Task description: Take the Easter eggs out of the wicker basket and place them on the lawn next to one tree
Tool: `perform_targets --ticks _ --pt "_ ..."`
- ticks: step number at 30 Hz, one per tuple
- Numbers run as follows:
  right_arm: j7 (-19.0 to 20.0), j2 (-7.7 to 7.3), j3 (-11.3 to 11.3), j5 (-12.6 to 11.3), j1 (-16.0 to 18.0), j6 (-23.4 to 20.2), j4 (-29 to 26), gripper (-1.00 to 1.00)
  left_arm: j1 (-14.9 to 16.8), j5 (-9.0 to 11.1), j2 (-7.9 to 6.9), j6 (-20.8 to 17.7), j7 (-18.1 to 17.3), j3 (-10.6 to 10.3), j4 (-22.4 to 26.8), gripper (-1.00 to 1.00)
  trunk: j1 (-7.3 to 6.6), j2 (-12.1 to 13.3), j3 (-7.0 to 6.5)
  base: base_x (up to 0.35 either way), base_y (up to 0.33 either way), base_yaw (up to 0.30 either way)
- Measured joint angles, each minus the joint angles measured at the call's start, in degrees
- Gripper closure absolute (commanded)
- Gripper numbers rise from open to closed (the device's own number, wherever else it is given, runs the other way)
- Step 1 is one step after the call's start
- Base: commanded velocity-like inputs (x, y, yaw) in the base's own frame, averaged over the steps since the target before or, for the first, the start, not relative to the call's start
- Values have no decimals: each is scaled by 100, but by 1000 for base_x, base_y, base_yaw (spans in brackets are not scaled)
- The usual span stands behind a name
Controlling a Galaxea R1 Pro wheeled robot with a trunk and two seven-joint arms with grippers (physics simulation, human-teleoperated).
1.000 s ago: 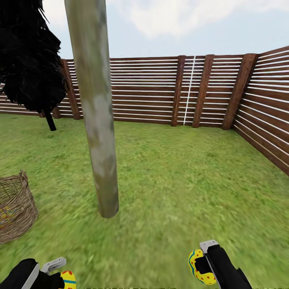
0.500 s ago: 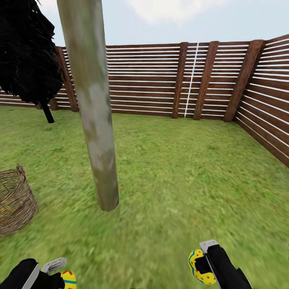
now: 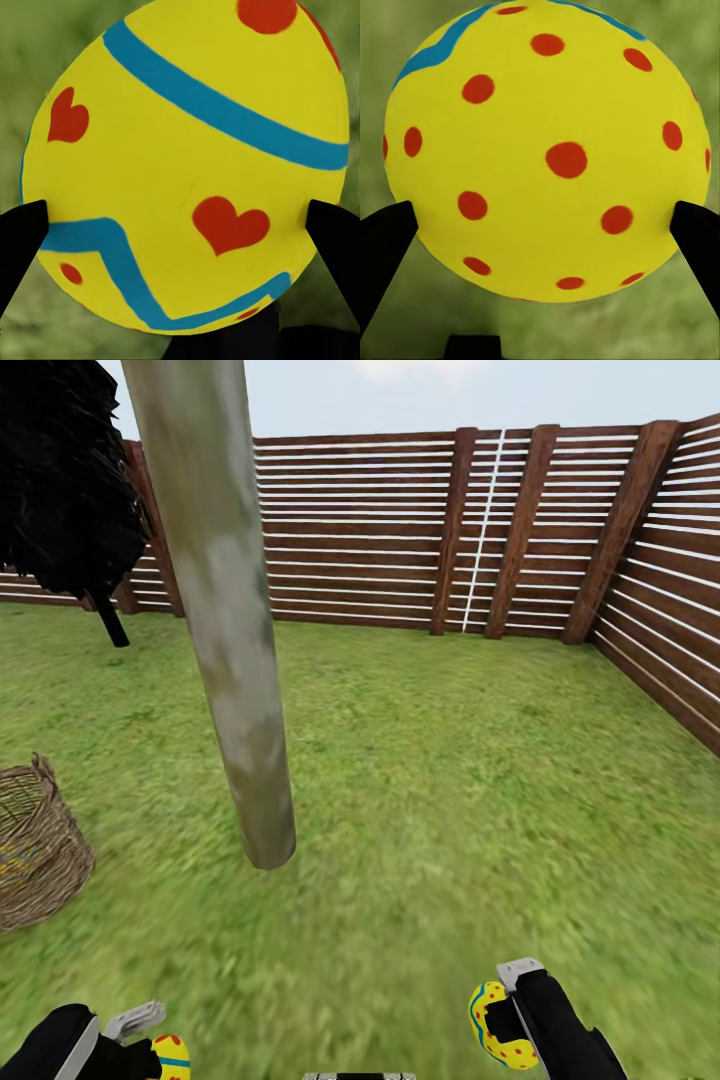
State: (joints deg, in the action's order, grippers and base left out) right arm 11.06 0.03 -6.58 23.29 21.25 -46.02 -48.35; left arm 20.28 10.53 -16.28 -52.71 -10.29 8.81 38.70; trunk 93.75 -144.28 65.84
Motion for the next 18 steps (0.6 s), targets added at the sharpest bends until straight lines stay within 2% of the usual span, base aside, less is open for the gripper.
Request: perform_targets --ticks 4,6,18 --pt "0 4 6 1 0 -1 0 100 0 0 4 0 0 0 -4 100 10 -5 89 0 0 0" --pt "0 4 7 1 0 0 0 100 0 8 9 0 0 0 1 100 10 -6 89 89 0 0" --pt "0 20 11 1 0 4 1 100 0 27 10 -2 2 9 2 100 6 -6 89 331 0 0"
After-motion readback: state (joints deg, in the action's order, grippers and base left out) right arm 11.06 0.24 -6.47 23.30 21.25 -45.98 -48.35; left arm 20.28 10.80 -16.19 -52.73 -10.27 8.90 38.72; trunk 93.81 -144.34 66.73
